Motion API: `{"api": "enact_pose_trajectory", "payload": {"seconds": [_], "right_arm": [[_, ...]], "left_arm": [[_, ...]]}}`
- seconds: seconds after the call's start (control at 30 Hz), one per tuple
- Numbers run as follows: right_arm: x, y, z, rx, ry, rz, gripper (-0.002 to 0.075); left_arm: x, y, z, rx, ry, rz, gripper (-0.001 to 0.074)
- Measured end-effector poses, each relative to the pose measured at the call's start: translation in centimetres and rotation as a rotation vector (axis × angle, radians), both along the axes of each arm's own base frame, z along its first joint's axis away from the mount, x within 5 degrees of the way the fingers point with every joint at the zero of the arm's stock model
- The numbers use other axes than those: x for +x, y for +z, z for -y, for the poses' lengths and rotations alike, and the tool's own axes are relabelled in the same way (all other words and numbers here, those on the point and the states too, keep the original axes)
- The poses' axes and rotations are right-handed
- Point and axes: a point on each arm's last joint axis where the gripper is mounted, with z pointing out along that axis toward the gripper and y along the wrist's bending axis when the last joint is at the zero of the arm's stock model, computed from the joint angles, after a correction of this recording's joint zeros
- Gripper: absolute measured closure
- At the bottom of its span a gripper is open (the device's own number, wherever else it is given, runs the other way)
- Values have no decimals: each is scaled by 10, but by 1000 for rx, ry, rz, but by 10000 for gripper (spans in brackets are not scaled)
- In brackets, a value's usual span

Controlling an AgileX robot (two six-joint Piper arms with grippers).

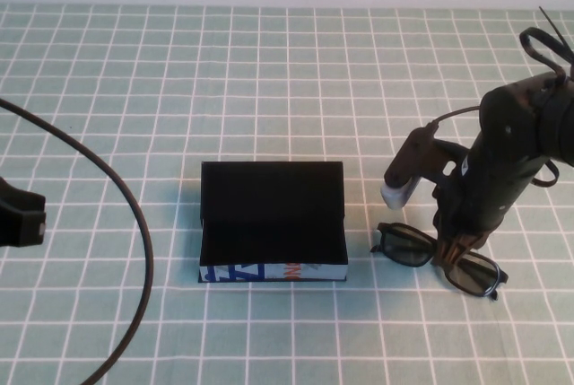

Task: Return glasses to glasses case
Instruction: Pick up the glasses from the table

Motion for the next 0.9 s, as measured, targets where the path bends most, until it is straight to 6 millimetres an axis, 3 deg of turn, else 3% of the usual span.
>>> {"api": "enact_pose_trajectory", "payload": {"seconds": [0.3, 0.63, 0.7, 0.9], "right_arm": [[-4, 17, 2, 18, 0, 42, 737], [-6, 21, 2, 20, 0, 42, 718], [-6, 21, 2, 20, 1, 43, 650], [-6, 21, 1, 32, -6, 37, 309]], "left_arm": [[0, 0, 0, -1, 0, -1, 734], [0, 0, 0, -4, 0, -1, 734], [0, 0, 0, -3, -2, -2, 734], [0, 0, 0, -2, -2, -4, 734]]}}
